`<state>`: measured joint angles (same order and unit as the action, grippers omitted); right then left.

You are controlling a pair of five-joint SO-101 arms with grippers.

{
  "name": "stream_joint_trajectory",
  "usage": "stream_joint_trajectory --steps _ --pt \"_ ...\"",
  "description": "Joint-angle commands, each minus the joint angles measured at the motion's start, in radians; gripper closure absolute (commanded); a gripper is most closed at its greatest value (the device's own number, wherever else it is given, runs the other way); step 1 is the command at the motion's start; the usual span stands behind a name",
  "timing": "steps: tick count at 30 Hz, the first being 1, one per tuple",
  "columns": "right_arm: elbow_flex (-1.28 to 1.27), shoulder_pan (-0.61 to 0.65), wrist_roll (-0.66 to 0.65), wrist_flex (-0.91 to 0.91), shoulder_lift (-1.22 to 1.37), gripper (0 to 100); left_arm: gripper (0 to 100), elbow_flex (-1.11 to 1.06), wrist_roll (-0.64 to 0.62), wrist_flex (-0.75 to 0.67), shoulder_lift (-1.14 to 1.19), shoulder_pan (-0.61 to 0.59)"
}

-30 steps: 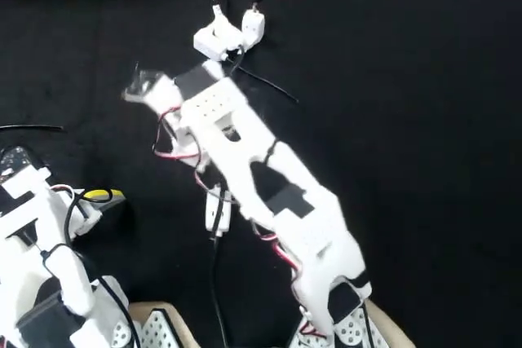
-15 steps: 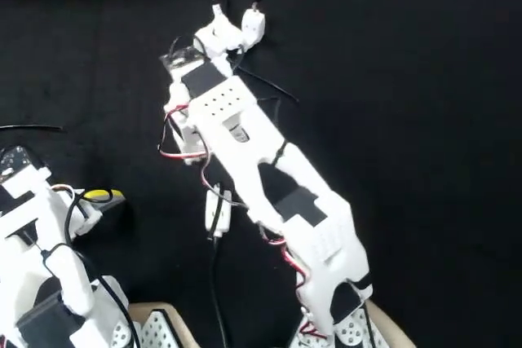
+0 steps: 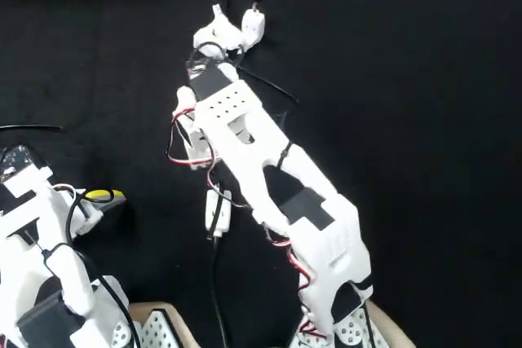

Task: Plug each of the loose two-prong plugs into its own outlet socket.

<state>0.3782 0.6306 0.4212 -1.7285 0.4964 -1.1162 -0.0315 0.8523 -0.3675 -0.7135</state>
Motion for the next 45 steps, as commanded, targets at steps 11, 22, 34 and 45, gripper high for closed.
stream_joint_trajectory --steps 11,22,34,45 --pt "0.001 0.135 0.356 0.012 -0.012 51.1 55 -0.027 0.003 -0.011 0.002 0.041" --pt "-0.114 0.196 0.368 0.123 -0.007 66.4 55 -0.010 0.002 -0.009 0.002 -0.035" --pt "-0.346 0.104 0.361 0.281 -0.010 69.9 55 0.042 -0.100 -0.002 0.002 -0.243" --pt "-0.320 0.104 0.284 0.273 -0.012 95.1 55 0.035 -0.104 -0.003 0.005 -0.177"
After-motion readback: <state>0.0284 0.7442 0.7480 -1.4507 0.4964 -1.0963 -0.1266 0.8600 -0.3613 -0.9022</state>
